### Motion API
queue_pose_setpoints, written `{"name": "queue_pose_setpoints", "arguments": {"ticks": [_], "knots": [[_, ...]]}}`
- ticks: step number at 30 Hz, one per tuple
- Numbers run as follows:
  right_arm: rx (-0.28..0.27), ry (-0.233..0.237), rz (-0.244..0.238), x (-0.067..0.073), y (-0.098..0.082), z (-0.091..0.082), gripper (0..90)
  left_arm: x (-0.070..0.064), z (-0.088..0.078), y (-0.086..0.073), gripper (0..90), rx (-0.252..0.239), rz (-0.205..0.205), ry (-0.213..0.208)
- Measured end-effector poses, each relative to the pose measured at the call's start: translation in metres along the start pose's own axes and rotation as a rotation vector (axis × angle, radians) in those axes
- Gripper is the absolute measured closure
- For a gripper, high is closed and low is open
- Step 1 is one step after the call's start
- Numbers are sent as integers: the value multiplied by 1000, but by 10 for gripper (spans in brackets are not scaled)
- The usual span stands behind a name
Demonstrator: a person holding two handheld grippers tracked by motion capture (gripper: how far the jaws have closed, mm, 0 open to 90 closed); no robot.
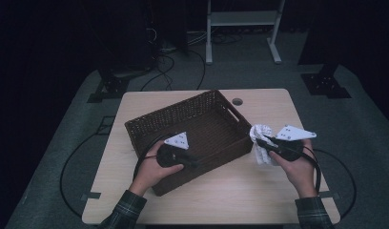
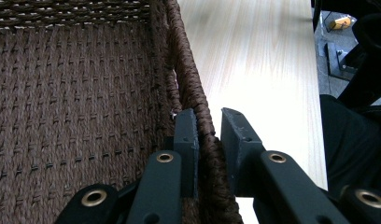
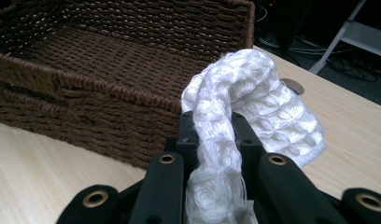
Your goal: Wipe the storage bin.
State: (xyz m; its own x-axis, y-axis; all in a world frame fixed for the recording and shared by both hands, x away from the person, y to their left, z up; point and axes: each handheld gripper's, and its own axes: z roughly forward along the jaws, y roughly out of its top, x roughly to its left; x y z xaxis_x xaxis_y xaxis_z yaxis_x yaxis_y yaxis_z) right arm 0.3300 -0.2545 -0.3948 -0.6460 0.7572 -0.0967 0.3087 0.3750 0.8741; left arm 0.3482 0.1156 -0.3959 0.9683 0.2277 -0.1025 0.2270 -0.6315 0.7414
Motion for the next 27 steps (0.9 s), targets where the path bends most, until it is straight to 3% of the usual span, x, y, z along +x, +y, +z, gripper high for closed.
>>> {"name": "queue_pose_setpoints", "arguments": {"ticks": [12,27], "knots": [[8,24,6,-1,0,16,769,0,0,0,759,3,5,2],[41,52,39,-2,-11,23,770,0,0,0,759,5,9,4]]}}
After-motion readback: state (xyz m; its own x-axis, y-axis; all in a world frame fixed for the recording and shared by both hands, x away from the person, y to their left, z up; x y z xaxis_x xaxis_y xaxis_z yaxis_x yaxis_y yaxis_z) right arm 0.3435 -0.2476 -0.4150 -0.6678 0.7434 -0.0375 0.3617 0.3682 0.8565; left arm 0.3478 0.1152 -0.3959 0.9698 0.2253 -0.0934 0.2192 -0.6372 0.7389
